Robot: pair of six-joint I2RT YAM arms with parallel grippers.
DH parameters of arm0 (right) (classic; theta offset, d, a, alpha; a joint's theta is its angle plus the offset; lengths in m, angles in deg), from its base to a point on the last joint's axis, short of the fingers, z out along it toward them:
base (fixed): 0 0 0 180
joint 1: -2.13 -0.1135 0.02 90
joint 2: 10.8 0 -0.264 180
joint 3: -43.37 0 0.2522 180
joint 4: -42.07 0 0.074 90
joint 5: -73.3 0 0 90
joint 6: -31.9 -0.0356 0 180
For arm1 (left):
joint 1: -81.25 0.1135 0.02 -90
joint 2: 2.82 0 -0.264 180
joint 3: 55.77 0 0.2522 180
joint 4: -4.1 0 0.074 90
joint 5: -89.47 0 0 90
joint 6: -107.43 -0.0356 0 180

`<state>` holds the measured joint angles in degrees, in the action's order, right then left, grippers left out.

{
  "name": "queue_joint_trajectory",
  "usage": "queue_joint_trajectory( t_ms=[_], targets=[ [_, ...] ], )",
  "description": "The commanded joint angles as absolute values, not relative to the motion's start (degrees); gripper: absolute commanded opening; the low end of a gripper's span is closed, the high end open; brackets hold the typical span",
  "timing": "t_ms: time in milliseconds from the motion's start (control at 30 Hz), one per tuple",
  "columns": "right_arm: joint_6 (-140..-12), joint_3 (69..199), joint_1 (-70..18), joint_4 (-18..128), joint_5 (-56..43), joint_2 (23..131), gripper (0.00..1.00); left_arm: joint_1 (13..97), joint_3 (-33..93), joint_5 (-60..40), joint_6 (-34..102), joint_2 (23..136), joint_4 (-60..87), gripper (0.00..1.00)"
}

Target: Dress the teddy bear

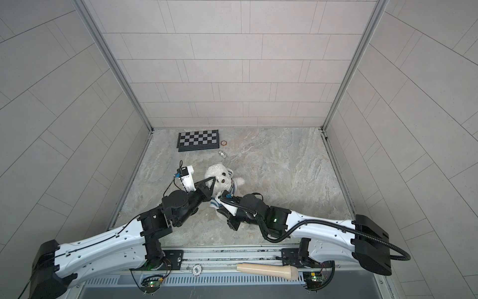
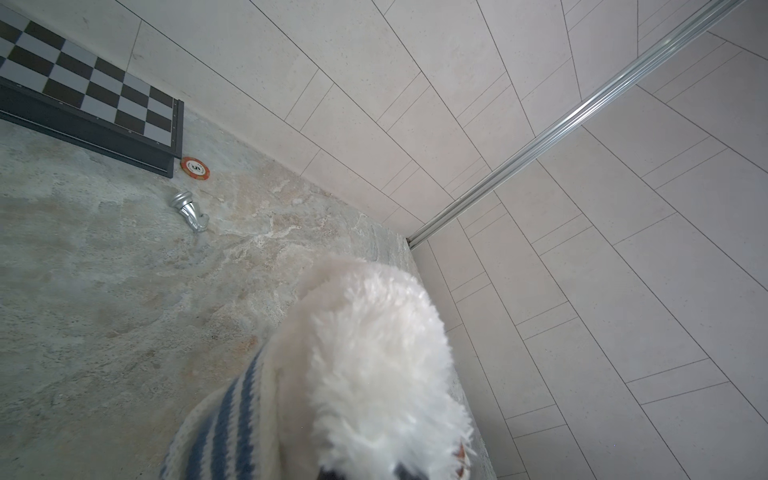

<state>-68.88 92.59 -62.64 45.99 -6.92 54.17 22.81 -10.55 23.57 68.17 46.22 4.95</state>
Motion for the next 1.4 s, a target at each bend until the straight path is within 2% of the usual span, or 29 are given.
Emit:
queue_joint_trajectory(
  t_ms=[0,167,267,367,433,567,700,867,1033,1367],
  targets=[
    [-68.5,92.9,-63.8,53.5,-7.1,52.7,0.00,22.8,-10.2,25.8,68.2,43.9,0.2,0.00],
    [-66.9,89.2,-63.1,55.6,-10.5,44.0,0.00,22.9,-11.6,24.7,67.3,42.9,-0.9,0.00],
    [-66.7,87.9,-63.1,51.6,-9.6,39.6,0.01,23.2,-12.9,22.7,67.0,43.3,-3.6,0.00],
    [-68.0,85.9,-63.1,45.5,-10.8,35.9,0.21,23.8,-15.0,20.0,66.8,43.5,-8.9,0.00],
    [-69.2,84.9,-63.0,44.0,-12.6,33.2,0.30,24.8,-16.3,17.9,67.0,43.2,-11.8,0.00],
    [-74.1,82.9,-62.0,44.7,-17.0,27.0,0.36,27.1,-18.4,14.4,68.5,41.3,-15.1,0.00],
    [-84.6,80.3,-56.8,46.6,-19.8,22.5,0.33,28.5,-20.1,12.9,69.9,40.3,-19.4,0.00],
    [-98.2,76.6,-47.8,34.7,-8.9,25.0,0.36,28.5,-21.7,12.2,70.2,40.3,-24.9,0.00],
    [-98.2,80.6,-47.5,32.7,-5.0,31.2,0.39,28.5,-21.8,11.5,70.8,41.5,-26.5,0.00],
    [-100.2,82.0,-47.3,26.6,-2.7,38.9,0.37,28.5,-22.6,10.6,72.4,44.3,-31.3,0.00]
  ],
)
